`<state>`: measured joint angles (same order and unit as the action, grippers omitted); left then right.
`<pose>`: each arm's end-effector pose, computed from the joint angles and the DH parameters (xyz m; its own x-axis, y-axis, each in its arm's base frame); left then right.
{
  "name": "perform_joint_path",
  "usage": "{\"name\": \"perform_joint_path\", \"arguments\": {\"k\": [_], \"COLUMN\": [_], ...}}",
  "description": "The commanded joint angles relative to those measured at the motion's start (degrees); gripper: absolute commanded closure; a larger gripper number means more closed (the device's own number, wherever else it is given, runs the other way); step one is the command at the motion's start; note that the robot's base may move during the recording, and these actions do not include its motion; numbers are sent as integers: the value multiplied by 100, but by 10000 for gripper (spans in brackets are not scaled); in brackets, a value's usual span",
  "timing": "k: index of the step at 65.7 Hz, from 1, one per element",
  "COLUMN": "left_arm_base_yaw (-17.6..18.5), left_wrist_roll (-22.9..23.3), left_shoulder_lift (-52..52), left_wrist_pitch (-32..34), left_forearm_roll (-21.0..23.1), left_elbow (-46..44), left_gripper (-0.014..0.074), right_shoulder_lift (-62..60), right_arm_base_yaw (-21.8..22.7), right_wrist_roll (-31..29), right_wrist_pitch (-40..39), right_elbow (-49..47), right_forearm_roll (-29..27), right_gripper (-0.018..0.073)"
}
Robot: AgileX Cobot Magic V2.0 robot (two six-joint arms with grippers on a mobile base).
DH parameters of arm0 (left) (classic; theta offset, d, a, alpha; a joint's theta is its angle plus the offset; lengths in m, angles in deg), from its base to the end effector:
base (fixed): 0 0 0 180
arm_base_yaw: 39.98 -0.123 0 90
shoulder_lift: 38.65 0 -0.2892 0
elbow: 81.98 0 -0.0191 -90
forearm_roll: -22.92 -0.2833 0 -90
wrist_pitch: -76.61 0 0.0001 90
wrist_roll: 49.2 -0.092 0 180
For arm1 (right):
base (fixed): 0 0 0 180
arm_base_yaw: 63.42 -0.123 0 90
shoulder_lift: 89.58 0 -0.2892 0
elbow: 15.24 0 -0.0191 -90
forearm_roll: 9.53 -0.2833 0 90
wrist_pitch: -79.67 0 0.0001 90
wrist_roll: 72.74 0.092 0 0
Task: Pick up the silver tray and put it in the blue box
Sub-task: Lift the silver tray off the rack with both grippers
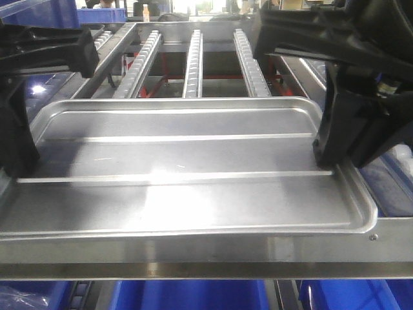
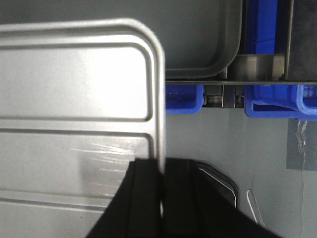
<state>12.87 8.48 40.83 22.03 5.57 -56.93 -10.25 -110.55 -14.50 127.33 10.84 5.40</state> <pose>0.1747 -0.1936 0.2721 -0.9070 0.0144 -0.4209 0.0739 0.9893 -0.1254 0.1944 0.1836 0.2705 -0.8919 0.1125 -0.4380 0.0068 0.9718 0.2357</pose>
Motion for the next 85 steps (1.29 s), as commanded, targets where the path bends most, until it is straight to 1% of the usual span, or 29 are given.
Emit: {"name": "perform_joint_path", "arguments": {"k": [1,17,30,75,85], "left_arm_base_yaw": [41,41,41,41,41], "left_wrist_roll": [73,73,73,73,73], "left_shoulder_lift": [-166,-166,-166,-166,-166], "left_wrist_pitch": [24,24,159,158,4], "left_forearm_roll": [-213,-213,-179,-179,-179], "left_elbow": [-129,-152,-152,-152,-152], "left_gripper": [603,603,603,603,603], "right_shoulder_lift": [-172,-171,-165,72,72], "right_arm_base_yaw": [-6,-6,-6,-6,-6], "right_wrist_roll": [16,11,11,11,11], "right_wrist_pitch": [-130,-113,-113,-97,-97], "right_elbow": [-152,-152,-145,-139,-139], "right_forearm_roll": [261,261,279,294,294], "right_gripper": [502,502,502,502,502]}}
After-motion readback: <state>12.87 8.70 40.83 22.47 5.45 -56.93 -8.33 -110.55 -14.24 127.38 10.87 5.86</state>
